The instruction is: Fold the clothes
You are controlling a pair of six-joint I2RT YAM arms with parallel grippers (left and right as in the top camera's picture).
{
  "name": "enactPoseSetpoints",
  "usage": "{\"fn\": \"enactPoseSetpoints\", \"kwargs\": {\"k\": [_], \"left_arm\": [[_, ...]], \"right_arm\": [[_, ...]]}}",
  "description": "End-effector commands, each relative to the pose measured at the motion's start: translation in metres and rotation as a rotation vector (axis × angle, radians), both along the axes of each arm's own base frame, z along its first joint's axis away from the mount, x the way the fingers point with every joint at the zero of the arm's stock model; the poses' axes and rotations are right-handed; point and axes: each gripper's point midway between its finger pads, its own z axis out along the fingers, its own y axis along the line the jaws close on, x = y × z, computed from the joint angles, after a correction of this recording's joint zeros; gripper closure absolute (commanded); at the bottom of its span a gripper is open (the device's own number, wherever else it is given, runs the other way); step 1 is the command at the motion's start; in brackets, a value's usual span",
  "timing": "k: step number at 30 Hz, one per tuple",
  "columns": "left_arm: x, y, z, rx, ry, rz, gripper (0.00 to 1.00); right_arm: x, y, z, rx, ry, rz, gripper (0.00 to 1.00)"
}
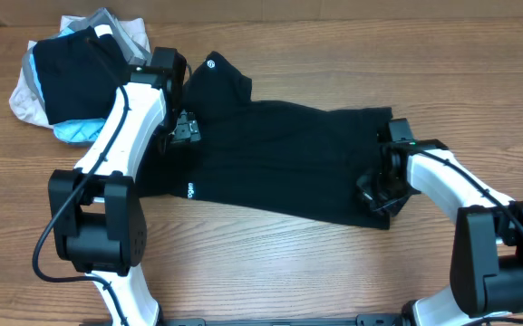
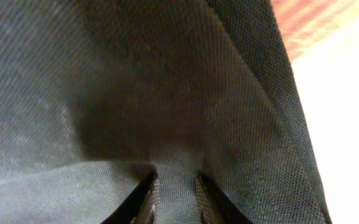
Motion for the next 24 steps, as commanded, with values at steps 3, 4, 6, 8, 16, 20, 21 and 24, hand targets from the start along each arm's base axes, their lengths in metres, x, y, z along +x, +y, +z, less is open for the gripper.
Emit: {"fn": "enactPoseSetpoints", "kwargs": {"k": [3,4,6,8,16,20,21,24], "left_arm": [[-0.019,0.009,0.019,0.031,0.034,0.058,0.00],[-0.022,0.010,0.019,0.033,0.047,0.065,0.00],[-0.027,0.009,0.019,0.029,0.067,0.070,0.00],[-0.033,0.002,0.018,-0.010,0.095,0.065,0.00],[-0.046,-0.043,0.011,-0.156,0.165,-0.084,0.03],[-0.060,-0.071,0.003,-0.203,0.211,-0.170,0.21],[-0.065,-0.076,0.000,-0.202,0.225,-0.184,0.28],[-0.081,-0.093,-0.014,-0.211,0.270,-0.229,0.44]], "right_arm": [[-0.040,-0.053,-0.021,-0.123,0.162,-0.129,0.76],[-0.041,-0.059,-0.021,-0.121,0.168,-0.153,0.77],[-0.042,-0.070,-0.021,-0.117,0.172,-0.200,0.78],[-0.043,-0.082,-0.021,-0.112,0.175,-0.248,0.78],[-0.041,-0.116,-0.016,-0.038,0.147,-0.355,0.79],[-0.039,-0.122,-0.016,-0.006,0.123,-0.349,0.79],[-0.039,-0.124,-0.016,-0.009,0.123,-0.353,0.78],[-0.037,-0.124,-0.016,-0.009,0.116,-0.355,0.78]]}}
